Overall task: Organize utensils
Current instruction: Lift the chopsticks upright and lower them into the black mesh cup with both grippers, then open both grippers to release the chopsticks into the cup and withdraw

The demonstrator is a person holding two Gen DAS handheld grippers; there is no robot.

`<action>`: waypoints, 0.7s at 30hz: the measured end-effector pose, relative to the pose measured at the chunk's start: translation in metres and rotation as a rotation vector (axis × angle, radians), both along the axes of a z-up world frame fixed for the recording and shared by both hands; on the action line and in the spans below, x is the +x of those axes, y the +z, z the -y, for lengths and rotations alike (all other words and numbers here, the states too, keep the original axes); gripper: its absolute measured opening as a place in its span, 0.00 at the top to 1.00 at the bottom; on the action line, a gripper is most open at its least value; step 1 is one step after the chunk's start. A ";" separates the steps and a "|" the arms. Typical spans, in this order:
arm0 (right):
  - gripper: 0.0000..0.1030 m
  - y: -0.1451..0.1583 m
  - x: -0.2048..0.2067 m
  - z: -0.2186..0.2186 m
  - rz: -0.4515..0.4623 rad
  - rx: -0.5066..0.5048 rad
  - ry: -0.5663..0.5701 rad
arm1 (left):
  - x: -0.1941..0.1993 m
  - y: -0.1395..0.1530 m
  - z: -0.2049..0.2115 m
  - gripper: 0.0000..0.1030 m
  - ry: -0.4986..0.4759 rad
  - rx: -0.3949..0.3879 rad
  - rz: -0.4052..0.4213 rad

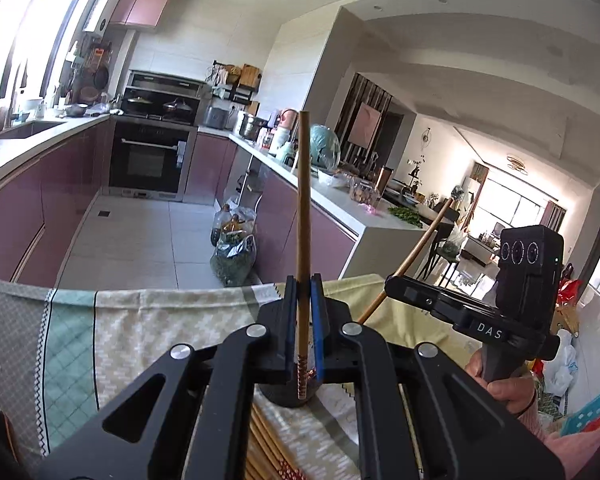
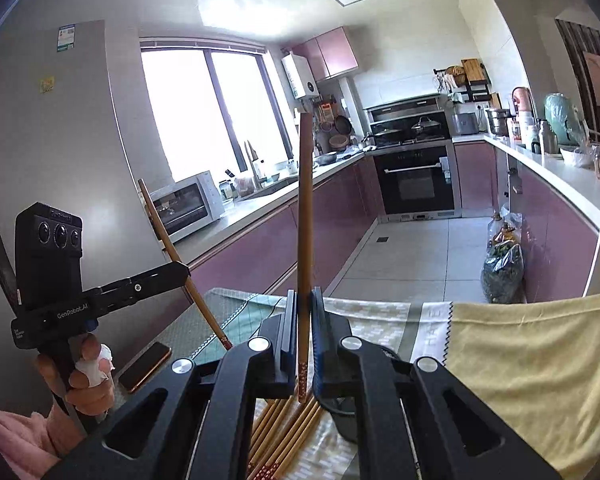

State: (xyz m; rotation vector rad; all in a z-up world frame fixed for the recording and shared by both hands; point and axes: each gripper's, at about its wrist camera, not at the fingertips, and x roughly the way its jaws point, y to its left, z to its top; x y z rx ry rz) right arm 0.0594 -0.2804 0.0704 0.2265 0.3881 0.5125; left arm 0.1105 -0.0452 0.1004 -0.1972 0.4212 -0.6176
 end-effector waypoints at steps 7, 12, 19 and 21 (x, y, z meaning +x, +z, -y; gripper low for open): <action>0.94 0.000 0.024 0.009 -0.007 -0.080 -0.066 | 0.032 0.007 0.036 0.93 -0.006 0.021 0.004; 0.94 -0.030 0.047 0.007 -0.111 -0.117 -0.047 | 0.057 -0.027 0.064 0.93 -0.022 0.109 -0.085; 0.94 -0.055 0.068 -0.010 -0.238 -0.173 -0.010 | 0.087 -0.082 0.082 0.93 -0.036 0.209 -0.184; 0.93 -0.059 0.073 -0.014 -0.265 -0.185 -0.005 | 0.095 -0.091 0.083 0.93 -0.043 0.225 -0.193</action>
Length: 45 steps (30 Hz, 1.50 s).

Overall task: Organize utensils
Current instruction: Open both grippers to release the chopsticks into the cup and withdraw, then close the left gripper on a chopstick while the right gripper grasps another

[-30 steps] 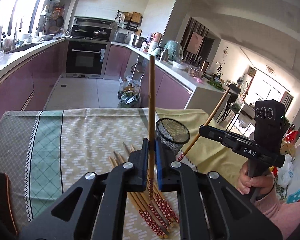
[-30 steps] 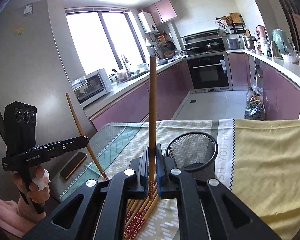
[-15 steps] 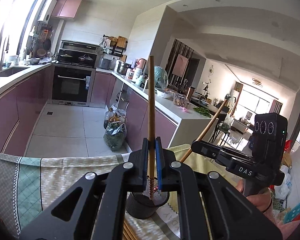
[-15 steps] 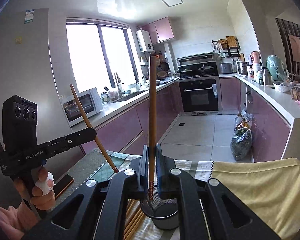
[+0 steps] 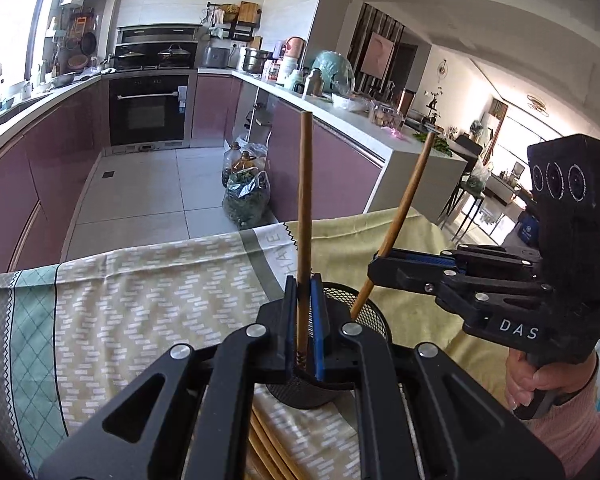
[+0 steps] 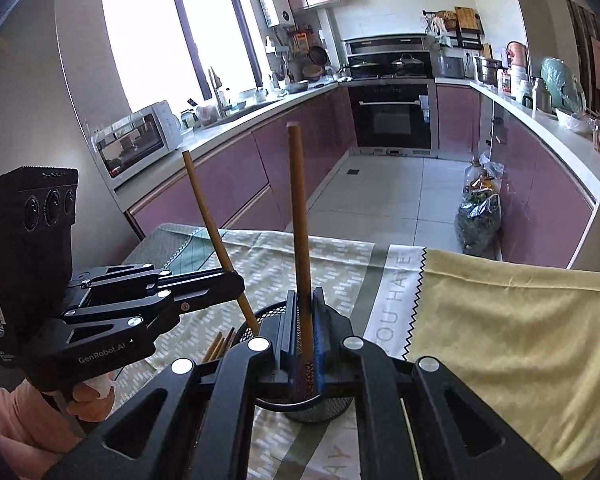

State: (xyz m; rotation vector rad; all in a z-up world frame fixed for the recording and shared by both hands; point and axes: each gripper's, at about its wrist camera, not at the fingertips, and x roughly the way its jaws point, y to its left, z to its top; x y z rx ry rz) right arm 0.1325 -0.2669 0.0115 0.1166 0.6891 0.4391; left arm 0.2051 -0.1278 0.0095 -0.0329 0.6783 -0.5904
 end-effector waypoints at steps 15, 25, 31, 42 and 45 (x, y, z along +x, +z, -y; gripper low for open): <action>0.66 -0.006 -0.005 0.001 0.017 0.047 -0.041 | -0.016 -0.004 -0.027 0.61 0.119 0.026 0.066; 0.31 -0.013 -0.074 -0.021 0.101 0.056 0.046 | -0.071 -0.024 -0.079 0.49 0.183 0.132 0.108; 0.29 -0.064 -0.077 -0.047 -0.035 0.024 0.065 | -0.083 -0.067 -0.099 0.48 0.176 0.181 -0.002; 0.31 -0.102 -0.075 -0.071 -0.147 -0.033 0.033 | -0.095 -0.113 -0.099 0.48 0.168 0.222 -0.115; 0.42 -0.104 -0.076 -0.074 -0.160 -0.041 0.027 | -0.096 -0.115 -0.096 0.48 0.161 0.229 -0.124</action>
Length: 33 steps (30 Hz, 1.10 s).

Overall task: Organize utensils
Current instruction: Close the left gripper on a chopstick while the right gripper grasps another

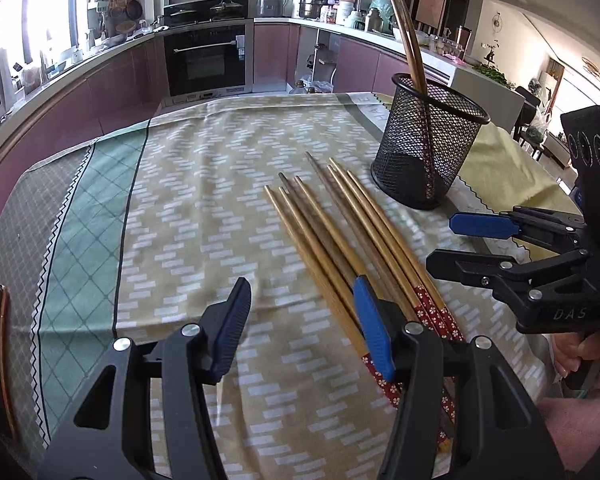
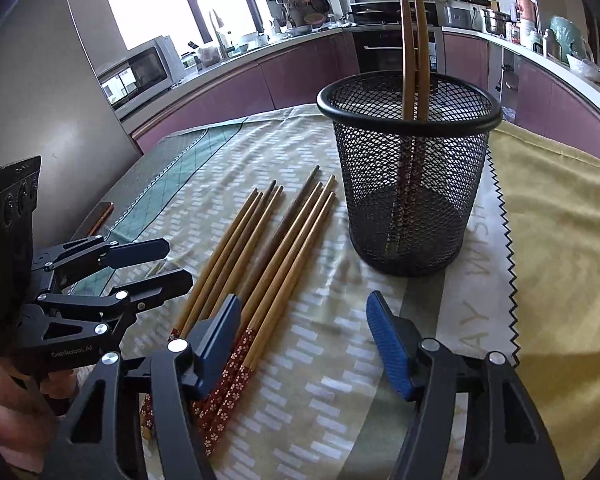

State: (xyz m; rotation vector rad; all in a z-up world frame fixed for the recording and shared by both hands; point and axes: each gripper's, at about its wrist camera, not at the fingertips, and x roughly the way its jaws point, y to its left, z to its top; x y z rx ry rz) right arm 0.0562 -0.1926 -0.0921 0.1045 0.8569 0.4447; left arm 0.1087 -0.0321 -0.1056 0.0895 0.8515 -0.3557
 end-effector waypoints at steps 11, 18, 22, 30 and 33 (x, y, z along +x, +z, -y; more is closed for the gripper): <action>0.62 -0.006 0.000 -0.006 -0.016 -0.036 0.024 | 0.002 -0.005 0.007 0.50 0.004 0.020 -0.035; 0.68 -0.008 0.002 -0.007 -0.021 -0.065 0.029 | 0.003 -0.006 0.010 0.49 -0.002 0.044 -0.046; 0.72 -0.007 0.003 -0.005 -0.030 -0.073 0.030 | 0.004 -0.006 0.012 0.54 -0.011 0.053 -0.055; 0.75 -0.007 0.006 -0.010 -0.032 -0.125 0.036 | 0.007 -0.005 0.007 0.62 -0.021 0.012 -0.082; 0.75 -0.007 0.011 -0.014 -0.031 -0.127 0.034 | 0.010 -0.005 0.009 0.62 -0.020 0.022 -0.079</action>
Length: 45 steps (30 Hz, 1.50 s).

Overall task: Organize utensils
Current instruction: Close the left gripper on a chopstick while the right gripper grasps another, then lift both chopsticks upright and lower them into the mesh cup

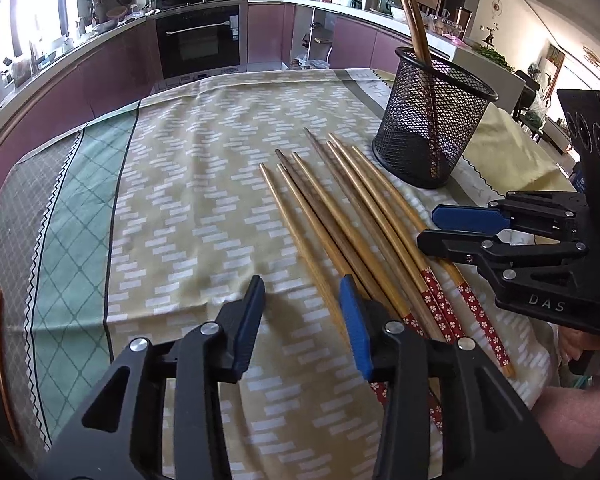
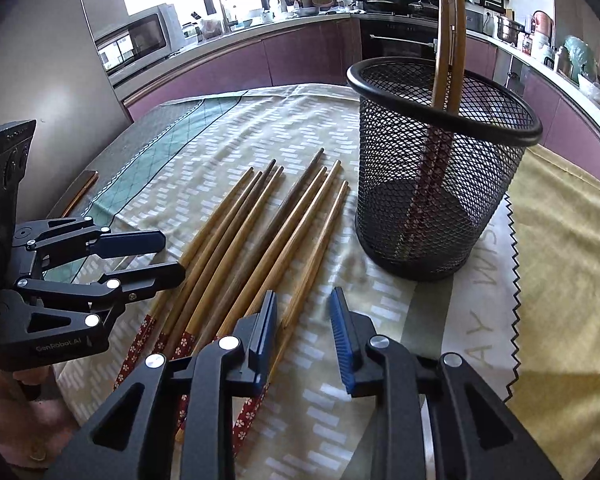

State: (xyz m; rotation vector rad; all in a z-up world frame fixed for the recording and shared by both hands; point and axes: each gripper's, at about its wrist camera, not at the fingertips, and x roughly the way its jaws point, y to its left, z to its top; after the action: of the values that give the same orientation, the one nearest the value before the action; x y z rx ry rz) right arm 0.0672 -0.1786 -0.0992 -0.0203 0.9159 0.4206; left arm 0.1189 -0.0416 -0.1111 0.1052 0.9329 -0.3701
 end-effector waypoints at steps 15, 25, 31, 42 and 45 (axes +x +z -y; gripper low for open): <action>0.91 -0.003 0.013 0.007 -0.011 0.064 -0.046 | 0.019 -0.001 0.004 0.79 0.048 0.006 0.000; 0.94 0.000 0.010 0.018 -0.023 0.139 -0.062 | 0.016 -0.001 -0.010 0.92 0.108 -0.079 -0.026; 0.94 0.008 0.003 0.020 -0.001 0.166 -0.040 | 0.007 0.007 -0.013 0.92 0.096 -0.090 -0.008; 0.94 0.047 -0.018 0.035 0.109 0.261 0.008 | -0.018 0.060 -0.024 0.93 -0.001 -0.239 0.053; 0.94 0.061 -0.023 0.042 0.147 0.292 0.004 | -0.026 0.080 -0.030 0.93 -0.038 -0.304 0.077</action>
State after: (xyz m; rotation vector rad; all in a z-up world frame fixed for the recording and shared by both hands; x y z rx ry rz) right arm 0.0441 -0.2208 -0.0385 0.2115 0.7037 0.5466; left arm 0.0932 -0.0117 -0.0314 -0.1399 0.7907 -0.5354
